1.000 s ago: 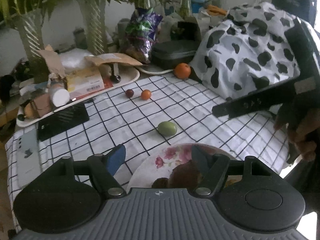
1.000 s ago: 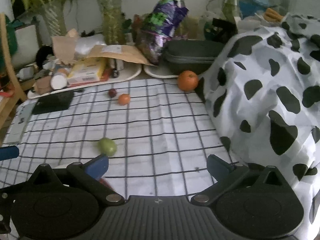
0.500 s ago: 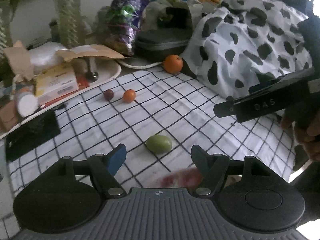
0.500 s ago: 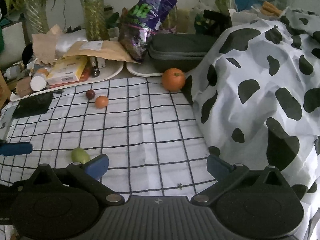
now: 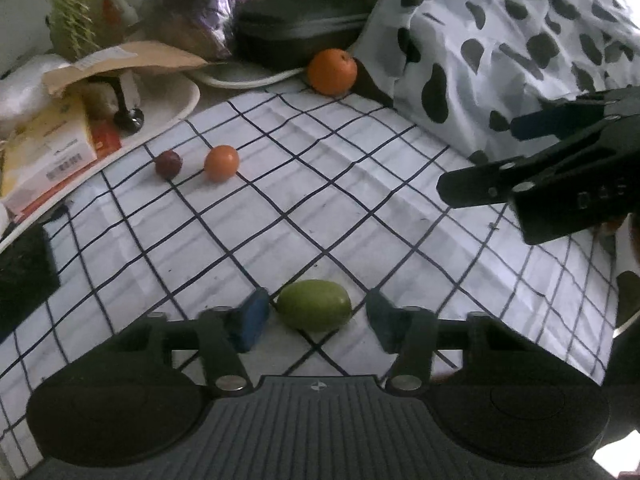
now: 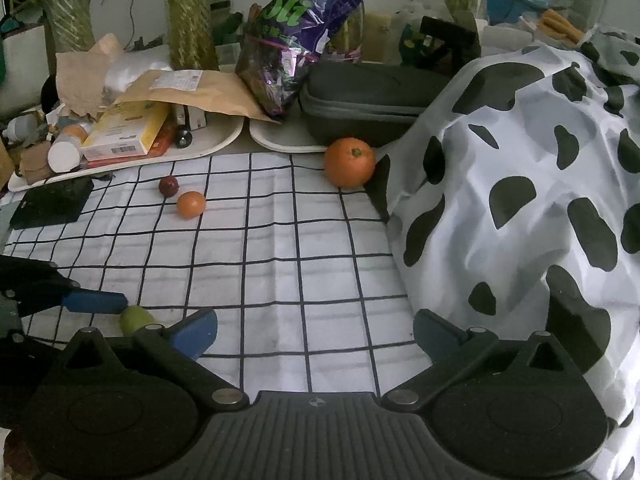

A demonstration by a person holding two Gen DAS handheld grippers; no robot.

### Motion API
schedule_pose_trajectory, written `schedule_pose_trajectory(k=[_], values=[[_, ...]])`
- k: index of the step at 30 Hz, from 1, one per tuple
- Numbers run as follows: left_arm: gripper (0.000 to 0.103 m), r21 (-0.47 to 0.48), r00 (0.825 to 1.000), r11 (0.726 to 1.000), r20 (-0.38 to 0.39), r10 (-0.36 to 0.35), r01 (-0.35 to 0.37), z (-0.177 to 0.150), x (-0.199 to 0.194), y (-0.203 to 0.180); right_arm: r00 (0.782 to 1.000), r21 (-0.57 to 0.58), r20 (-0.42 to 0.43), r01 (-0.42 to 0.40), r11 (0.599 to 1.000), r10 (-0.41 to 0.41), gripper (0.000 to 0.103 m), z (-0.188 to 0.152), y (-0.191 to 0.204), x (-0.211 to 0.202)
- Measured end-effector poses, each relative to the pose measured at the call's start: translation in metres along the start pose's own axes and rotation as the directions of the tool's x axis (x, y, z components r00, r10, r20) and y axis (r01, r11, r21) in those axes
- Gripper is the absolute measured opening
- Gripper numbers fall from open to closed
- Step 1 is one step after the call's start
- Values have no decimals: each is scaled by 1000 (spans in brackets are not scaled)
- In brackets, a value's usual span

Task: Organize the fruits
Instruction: 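Grasp the green plum with the left gripper while the right grasps the orange tomato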

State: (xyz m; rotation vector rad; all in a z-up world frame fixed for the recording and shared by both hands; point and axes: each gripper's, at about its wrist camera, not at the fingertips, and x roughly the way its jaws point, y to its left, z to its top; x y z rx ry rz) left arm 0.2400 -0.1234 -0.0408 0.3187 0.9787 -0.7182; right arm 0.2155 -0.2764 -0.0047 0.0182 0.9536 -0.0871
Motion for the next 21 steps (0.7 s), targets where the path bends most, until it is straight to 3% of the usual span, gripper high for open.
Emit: schedule_pose_trajectory(k=[11,21], values=[[38,-43,998,998,54,41,-38,9,-9,24,1000,-43,10,1,999,-1,103,9,9,18],[38,-96,993,994,94,65,-56,4,-20,58,993,-141,78,-80,987,91,103,36,39,46]])
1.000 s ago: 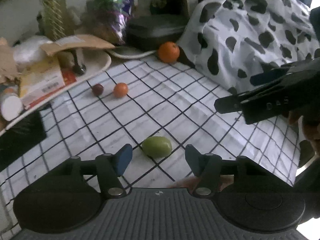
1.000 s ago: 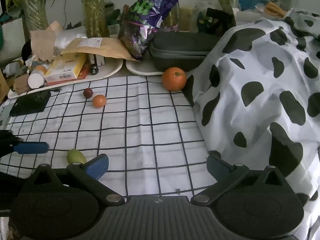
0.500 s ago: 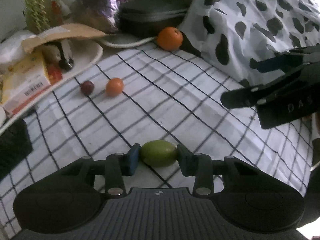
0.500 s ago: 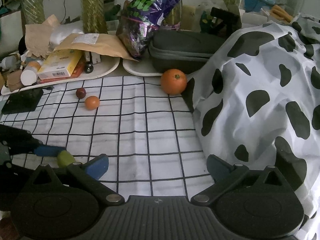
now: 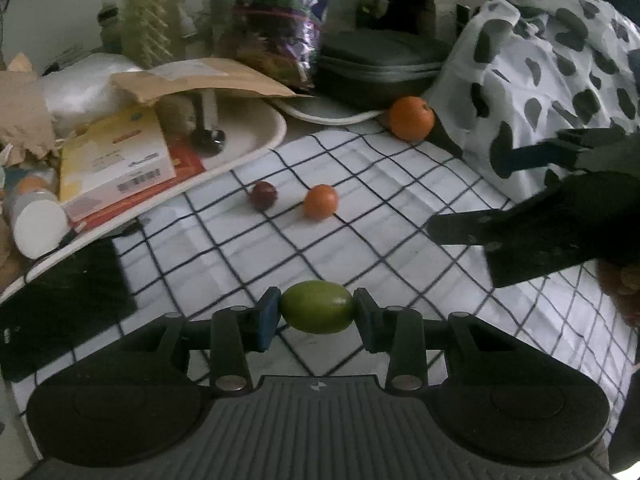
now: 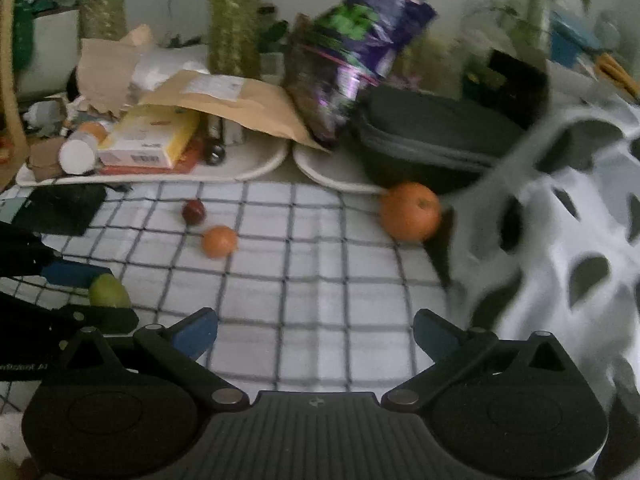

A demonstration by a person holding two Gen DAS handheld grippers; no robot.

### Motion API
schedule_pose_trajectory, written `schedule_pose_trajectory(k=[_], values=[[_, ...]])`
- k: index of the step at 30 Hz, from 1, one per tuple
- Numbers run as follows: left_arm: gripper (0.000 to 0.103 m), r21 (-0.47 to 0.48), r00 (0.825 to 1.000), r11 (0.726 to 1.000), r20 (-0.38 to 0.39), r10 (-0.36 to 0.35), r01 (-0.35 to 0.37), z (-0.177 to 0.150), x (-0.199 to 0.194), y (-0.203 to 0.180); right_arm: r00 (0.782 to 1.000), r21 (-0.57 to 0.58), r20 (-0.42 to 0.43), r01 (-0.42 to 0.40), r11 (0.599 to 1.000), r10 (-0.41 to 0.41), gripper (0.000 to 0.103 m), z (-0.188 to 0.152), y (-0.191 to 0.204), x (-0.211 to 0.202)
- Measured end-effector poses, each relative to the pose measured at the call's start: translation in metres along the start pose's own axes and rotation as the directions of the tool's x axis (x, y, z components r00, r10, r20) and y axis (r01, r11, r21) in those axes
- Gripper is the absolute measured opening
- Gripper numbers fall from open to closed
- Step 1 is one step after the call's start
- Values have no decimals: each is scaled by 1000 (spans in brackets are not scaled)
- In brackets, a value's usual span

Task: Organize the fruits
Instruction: 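Grasp the green plum with the left gripper while the right grasps the orange tomato, then carry both fruits over the plate and open both grippers to drop them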

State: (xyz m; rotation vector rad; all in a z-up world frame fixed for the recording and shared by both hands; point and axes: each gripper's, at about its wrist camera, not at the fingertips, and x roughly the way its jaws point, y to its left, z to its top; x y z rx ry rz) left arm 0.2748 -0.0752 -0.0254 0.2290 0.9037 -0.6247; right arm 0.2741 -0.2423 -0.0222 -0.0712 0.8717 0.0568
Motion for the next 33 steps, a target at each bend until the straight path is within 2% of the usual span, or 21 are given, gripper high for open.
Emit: schedule_pose_trajectory(k=[3,4,10,14,19,23,26,27,33], values=[[38,-9,1000,1000,16,-2,2,-1,-6,9,998,-44,22,-50,998,51,101,8,9,11],[38,-11,1000,1000,23,-3,3,-1,-8,11,998,-55,24,-64,996,66,96,11,12,15],[38,-40,999,999,53,-2,4,0,-18,26,991,-95,31,-126,987,129,86,21,26,38],[38,-55,998,999,60,3,0,-1,-21,33,988,-116,34,-144,983,148,79,26,32,49],[38,-57,998,998,56,4,-1,-4,-22,39,986,-120,26,-158,980,162,63,30,37,63],[38,-59,999,998,53,5,-2,-5,-21,42,984,-120,24,-171,978,175,56,31,39,72],[38,-61,999,998,54,3,1,-5,-21,42,980,-115,24,-195,974,199,42,31,39,76],[38,-62,999,998,53,3,0,-5,-21,42,980,-115,24,-194,974,198,29,31,39,75],[38,-60,999,998,46,-2,5,-5,-21,39,977,-109,21,-210,971,214,28,31,34,62]])
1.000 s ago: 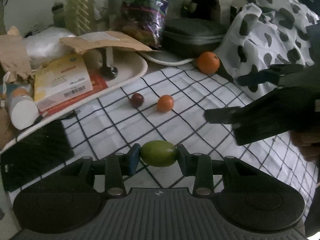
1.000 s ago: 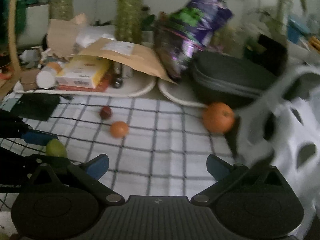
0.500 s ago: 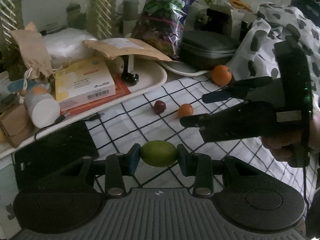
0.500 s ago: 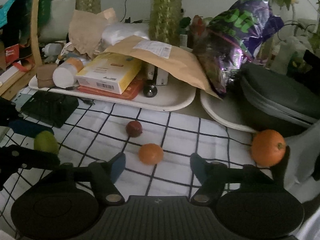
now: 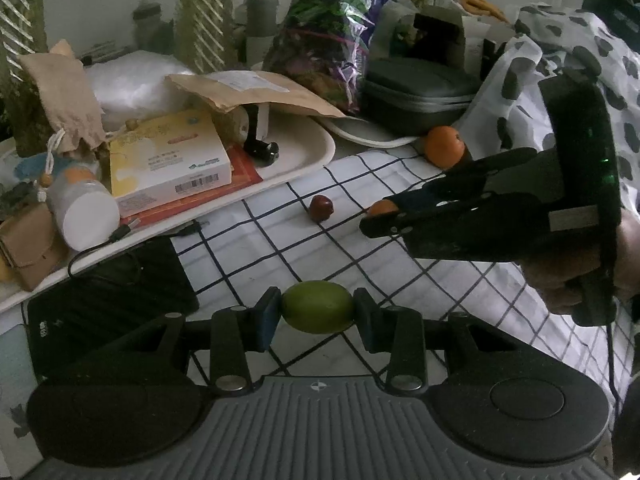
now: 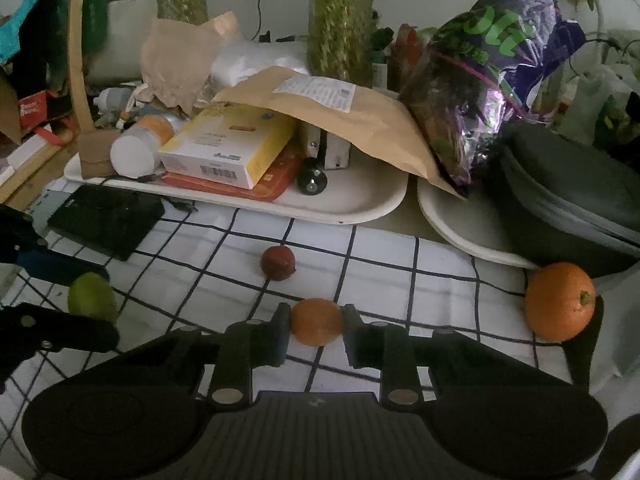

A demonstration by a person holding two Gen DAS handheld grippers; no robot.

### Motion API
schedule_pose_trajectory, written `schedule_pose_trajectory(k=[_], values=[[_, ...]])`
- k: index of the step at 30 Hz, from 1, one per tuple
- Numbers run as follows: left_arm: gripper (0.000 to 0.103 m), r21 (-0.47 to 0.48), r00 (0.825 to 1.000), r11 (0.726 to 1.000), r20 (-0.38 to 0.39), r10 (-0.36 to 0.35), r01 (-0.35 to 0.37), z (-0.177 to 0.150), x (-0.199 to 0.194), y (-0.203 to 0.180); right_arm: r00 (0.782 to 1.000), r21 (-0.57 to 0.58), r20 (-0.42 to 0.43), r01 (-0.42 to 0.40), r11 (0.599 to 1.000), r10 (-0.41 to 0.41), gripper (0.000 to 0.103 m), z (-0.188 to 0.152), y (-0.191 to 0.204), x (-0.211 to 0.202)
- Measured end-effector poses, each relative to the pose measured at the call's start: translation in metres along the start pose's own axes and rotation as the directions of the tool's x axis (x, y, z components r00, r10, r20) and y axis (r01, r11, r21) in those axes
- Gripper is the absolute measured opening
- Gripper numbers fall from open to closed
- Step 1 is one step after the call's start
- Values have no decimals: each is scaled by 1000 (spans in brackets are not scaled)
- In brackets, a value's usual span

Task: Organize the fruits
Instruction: 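Carry both fruits over the plate and open both grippers to drop them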

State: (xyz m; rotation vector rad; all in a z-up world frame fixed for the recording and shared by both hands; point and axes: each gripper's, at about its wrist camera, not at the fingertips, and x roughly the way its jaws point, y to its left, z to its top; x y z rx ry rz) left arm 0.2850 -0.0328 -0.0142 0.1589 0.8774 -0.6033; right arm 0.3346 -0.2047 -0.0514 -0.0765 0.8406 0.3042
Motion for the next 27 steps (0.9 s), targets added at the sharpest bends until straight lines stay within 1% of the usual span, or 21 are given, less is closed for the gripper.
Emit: schedule_pose_trajectory(k=[7,11,16,21,23,25,27], values=[[38,-11,1000,1000,8,4,-4,0,-15,-8,1000,-39,19,-20,999,20,28,-4,10,-32],[38,-16,1000,1000,18,-4,5,-1,-26,-14,999,-62,11,-29,998,30,28,-10,19,-51],[38,-23,1000,1000,18,-1,2,-8,-40,-23,999,-75,3,-48,996,48,28,-20,28,-77],[38,-5,1000,1000,5,-15,15,-20,-52,-39,998,-81,-6,-68,994,68,28,-26,36,-100],[38,-3,999,999,-7,-32,32,-24,-55,-45,997,-84,-13,-71,994,70,28,-30,41,-108],[38,-20,998,998,-22,-64,64,-30,-58,-49,997,-99,-20,-75,992,73,28,-34,46,-116],[38,-32,996,996,-39,-79,78,-35,-60,-53,997,-114,-25,-78,990,76,28,-39,51,-123]])
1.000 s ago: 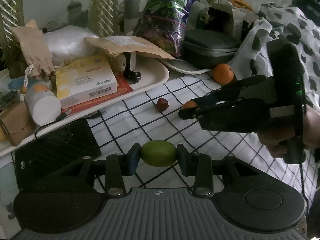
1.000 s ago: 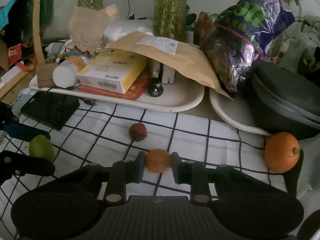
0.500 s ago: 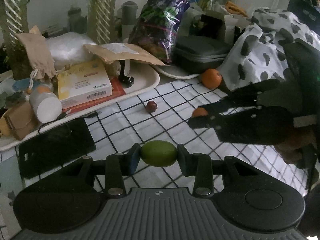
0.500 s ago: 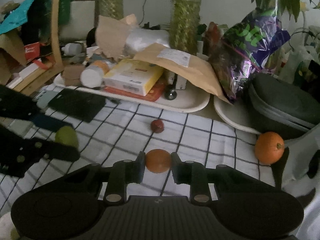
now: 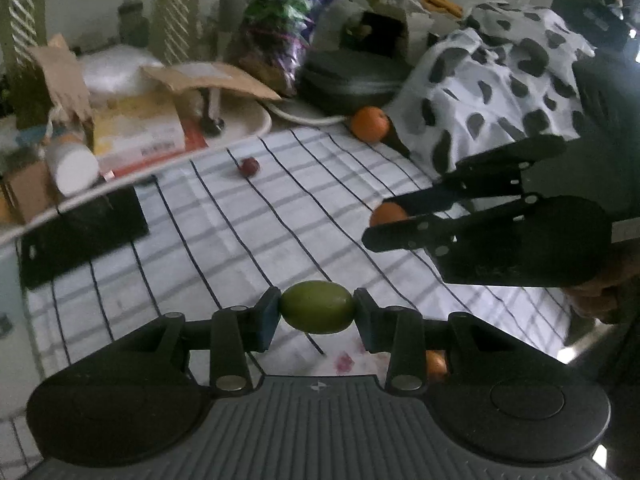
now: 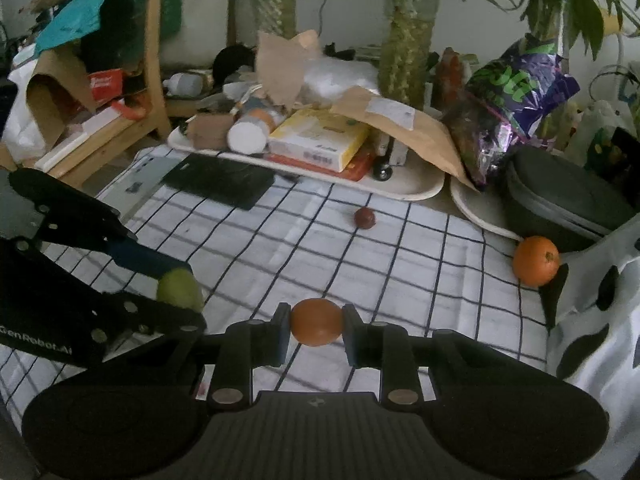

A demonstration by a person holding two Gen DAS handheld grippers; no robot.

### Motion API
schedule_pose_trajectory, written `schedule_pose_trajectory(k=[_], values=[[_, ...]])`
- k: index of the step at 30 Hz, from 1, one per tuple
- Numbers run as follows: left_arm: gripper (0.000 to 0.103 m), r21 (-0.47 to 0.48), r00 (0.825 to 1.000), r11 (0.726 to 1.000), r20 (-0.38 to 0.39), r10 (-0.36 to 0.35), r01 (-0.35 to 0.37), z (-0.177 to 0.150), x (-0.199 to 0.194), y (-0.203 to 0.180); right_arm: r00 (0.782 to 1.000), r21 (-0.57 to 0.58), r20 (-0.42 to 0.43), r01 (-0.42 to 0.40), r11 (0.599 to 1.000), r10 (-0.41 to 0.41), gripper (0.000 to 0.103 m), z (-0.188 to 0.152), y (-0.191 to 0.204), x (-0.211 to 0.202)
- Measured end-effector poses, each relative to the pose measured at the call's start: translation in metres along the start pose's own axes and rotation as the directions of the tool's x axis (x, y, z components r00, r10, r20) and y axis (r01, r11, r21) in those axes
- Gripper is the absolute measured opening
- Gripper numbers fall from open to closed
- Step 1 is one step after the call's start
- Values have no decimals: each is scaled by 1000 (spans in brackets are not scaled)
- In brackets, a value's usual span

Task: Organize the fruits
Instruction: 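Carry both fruits over the plate and open both grippers to drop them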

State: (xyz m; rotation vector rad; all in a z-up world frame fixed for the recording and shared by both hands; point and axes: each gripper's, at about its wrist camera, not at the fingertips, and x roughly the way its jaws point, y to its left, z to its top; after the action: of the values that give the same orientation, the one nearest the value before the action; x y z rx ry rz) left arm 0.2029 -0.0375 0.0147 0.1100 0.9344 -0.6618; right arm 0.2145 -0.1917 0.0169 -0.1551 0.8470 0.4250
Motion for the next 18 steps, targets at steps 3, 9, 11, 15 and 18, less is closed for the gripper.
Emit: schedule_pose_trajectory(k=[3,9,11,15,18], values=[[38,-36,999,999,-30,-23,22,-8,0,-2,1000,0,-1,-8,1000,8,28,-6,6,-10],[38,-129,994,991,-91,-55,43,-22,7,0,1000,9,-9,-14,1000,15,28,-16,13,-23],[38,-156,994,986,-88,-64,50,-24,7,1,1000,14,-22,-11,1000,11,28,-20,15,-26],[50,-227,992,971,-85,-93,72,-26,6,5,999,40,-46,-14,999,16,28,-30,14,-31],[62,-236,995,970,-61,-77,60,-27,1,3,998,69,-61,-19,997,23,28,-35,13,-35]])
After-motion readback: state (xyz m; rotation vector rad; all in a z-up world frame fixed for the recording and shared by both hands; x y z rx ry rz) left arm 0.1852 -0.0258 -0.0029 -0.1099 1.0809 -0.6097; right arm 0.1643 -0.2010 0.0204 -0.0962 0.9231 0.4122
